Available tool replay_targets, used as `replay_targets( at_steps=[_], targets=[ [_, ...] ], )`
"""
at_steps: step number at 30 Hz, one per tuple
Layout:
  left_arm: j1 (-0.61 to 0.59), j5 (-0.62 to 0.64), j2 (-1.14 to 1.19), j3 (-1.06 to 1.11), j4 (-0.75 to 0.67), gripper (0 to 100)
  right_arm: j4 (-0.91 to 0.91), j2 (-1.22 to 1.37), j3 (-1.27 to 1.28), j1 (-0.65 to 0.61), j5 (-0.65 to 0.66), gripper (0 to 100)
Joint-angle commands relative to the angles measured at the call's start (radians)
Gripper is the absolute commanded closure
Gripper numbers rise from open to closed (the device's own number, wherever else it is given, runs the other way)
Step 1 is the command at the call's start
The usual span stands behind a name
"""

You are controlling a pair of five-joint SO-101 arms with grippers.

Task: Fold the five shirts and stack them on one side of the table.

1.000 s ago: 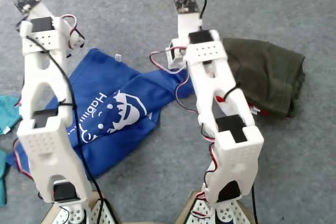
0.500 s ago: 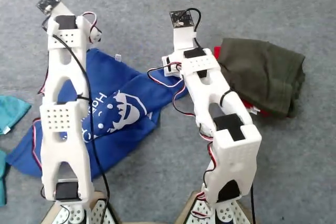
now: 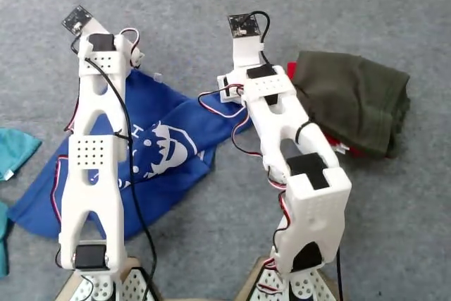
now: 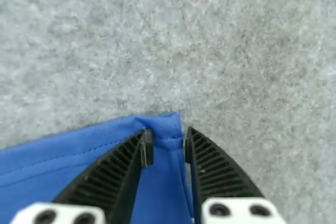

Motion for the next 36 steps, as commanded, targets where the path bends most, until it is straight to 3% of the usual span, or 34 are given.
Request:
replay_targets(
  at_steps=[1,16,21,28,36],
  targets=[
    [-0.005,0.006,0.008,-0.073,-0.008,88,-0.018,-0.004,0.001,0.000,0.006,98.5],
    [-0.007,0.005,0.058,-0.074,0.002,88,-0.015,-0.004,0.002,0.000,0.008,98.5],
    [-0.007,-0.011,0.058,-0.074,0.015,97,-0.014,-0.004,0.002,0.000,0.008,98.5],
    [-0.036,-0.018,0.038,-0.111,0.021,97,-0.012,-0.010,0.001,-0.002,0.011,98.5],
    [-0.087,-0.057,-0.094,-0.297,0.226,97,0.120,-0.154,-0.113,-0.002,0.009,98.5]
  ],
)
